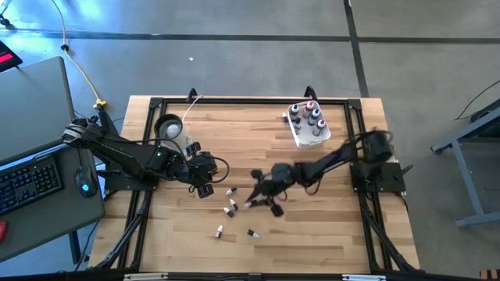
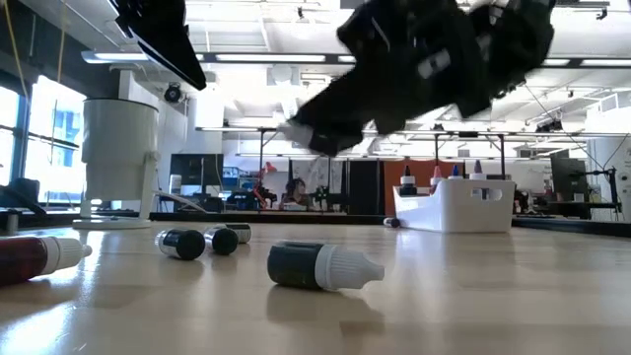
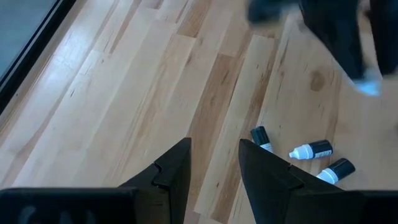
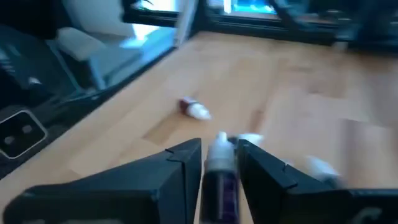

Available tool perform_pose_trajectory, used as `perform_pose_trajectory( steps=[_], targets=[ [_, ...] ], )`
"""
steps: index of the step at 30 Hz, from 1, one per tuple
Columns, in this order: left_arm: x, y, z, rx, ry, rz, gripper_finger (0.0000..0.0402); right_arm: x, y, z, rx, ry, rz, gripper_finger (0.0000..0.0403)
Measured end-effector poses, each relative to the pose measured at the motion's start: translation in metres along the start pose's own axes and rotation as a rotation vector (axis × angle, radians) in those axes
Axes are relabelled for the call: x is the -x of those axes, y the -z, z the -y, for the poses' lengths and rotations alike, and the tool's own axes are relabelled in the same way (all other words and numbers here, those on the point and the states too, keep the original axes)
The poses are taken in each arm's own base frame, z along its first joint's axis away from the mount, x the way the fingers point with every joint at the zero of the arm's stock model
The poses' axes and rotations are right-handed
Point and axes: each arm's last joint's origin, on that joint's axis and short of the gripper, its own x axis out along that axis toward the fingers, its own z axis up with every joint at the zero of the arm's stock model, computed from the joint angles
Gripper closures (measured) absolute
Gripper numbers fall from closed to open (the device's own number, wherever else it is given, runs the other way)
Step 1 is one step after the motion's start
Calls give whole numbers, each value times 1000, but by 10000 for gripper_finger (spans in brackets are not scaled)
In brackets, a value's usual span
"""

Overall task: Pick & Place food coloring
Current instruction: Put the bottom small violet food coloring bottle into the white bin

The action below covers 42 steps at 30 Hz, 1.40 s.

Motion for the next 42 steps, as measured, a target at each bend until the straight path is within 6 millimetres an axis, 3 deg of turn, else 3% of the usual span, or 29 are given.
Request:
perform_pose_trajectory(
  steps=[3, 7, 10, 13, 18, 25, 29, 32, 42],
  targets=[
    [0, 0, 0, 0, -1, 1, 271, 39, -39, 10, 41, 175, -6, 310],
    [0, 0, 0, 0, -2, 1, 271, 105, -87, 11, 200, 544, -22, 336],
    [0, 0, 0, 0, -2, 1, 271, 148, -101, 12, 202, 779, -84, 357],
    [0, 0, 0, 0, -2, 2, 271, 165, -101, 17, 58, 737, -34, 374],
    [0, -1, 0, 4, -25, 20, 271, 128, -56, 18, 34, 382, 92, 369],
    [0, -1, 0, 34, -24, 23, 271, 57, 1, 17, -15, 275, 123, 299],
    [0, -1, 0, 34, -24, 23, 271, 5, 18, 19, 1, 274, 73, 267],
    [0, -1, 0, 34, -22, 21, 271, -23, 35, 27, 19, 281, -41, 258],
    [0, -1, 0, 33, 5, 4, 271, -68, 50, 39, -56, 213, -154, 260]
  ],
)
